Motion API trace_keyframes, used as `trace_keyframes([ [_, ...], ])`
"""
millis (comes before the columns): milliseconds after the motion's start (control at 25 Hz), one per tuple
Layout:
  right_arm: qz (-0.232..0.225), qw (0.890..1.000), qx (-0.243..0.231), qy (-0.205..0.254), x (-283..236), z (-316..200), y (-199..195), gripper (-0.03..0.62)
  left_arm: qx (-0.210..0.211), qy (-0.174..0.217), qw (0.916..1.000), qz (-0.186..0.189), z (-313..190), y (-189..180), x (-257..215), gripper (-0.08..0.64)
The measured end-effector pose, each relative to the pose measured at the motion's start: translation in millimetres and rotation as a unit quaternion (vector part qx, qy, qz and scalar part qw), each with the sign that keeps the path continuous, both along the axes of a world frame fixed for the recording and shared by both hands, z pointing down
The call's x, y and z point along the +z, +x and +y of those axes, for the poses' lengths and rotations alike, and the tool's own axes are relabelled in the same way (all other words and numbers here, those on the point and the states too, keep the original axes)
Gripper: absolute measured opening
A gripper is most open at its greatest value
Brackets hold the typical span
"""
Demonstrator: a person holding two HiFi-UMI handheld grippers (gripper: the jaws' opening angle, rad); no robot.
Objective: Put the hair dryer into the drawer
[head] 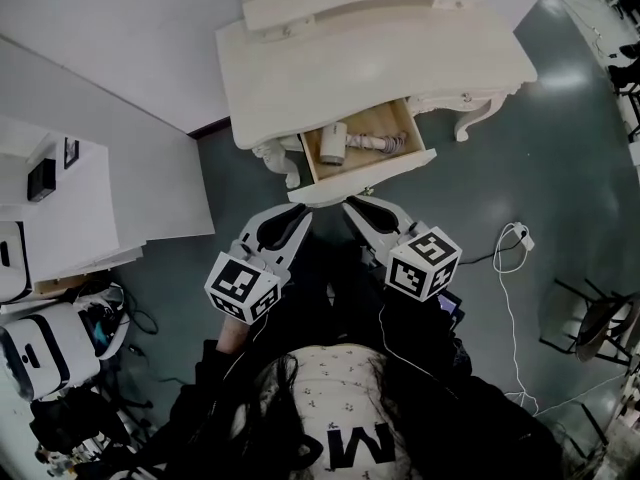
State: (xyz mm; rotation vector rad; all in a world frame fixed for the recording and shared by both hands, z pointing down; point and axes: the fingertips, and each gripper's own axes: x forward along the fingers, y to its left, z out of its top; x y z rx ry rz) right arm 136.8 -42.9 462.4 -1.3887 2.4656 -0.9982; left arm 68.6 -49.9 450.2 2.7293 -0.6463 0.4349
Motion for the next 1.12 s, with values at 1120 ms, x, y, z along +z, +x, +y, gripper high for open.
trace_keyframes([
  [1120, 0.064, 0.997, 0.025, 0.023, -19.7, 94.8, -226.5, 0.014, 0.031, 0.025, 0.9982, 0.045, 76.6, -215.4, -15.0, 0.048],
])
